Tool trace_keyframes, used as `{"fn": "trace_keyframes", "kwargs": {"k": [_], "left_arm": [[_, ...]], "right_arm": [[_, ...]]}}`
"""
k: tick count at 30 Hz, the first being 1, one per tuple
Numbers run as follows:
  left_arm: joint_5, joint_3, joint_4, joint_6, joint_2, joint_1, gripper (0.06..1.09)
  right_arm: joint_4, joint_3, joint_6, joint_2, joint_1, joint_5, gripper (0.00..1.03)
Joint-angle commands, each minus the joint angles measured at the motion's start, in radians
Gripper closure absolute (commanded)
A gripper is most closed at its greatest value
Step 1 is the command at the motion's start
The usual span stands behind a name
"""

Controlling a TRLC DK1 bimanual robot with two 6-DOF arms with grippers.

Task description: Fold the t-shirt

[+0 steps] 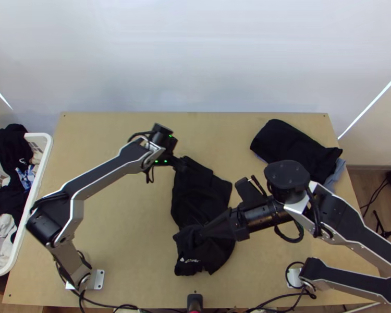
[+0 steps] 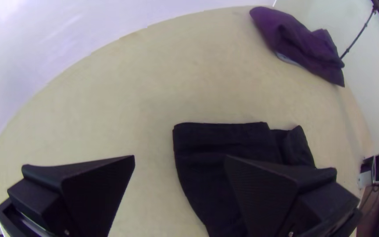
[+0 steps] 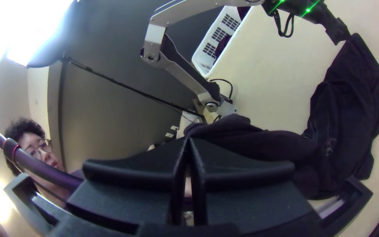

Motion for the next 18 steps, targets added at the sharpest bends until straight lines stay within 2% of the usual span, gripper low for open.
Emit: {"fn": "trace_keyframes", "kwargs": {"k": [1,3,7,10,14,18], "left_arm": [[-0.018,0.088,-0.022,0.051,0.087,-0.061,0.1],[-0.024,0.111,-0.02,0.063,0.107,-0.075,0.1],[-0.127,0.163,-0.017,0.097,0.16,-0.113,0.1],[-0.139,0.192,-0.037,0.111,0.179,-0.136,0.11],[-0.138,0.315,-0.185,0.107,0.249,-0.164,0.11],[-0.138,0.586,-0.442,0.003,0.389,-0.187,0.11]], "right_arm": [[0.006,-0.027,0.008,0.017,-0.011,-0.002,1.0],[0.006,-0.038,0.008,0.019,-0.014,-0.003,1.0],[0.006,-0.047,0.021,0.022,-0.022,-0.002,1.0],[0.006,-0.047,0.034,0.026,-0.033,-0.002,1.0],[0.006,-0.057,0.046,0.034,-0.048,-0.002,1.0],[0.019,-0.069,0.055,0.04,-0.051,-0.002,1.0]]}}
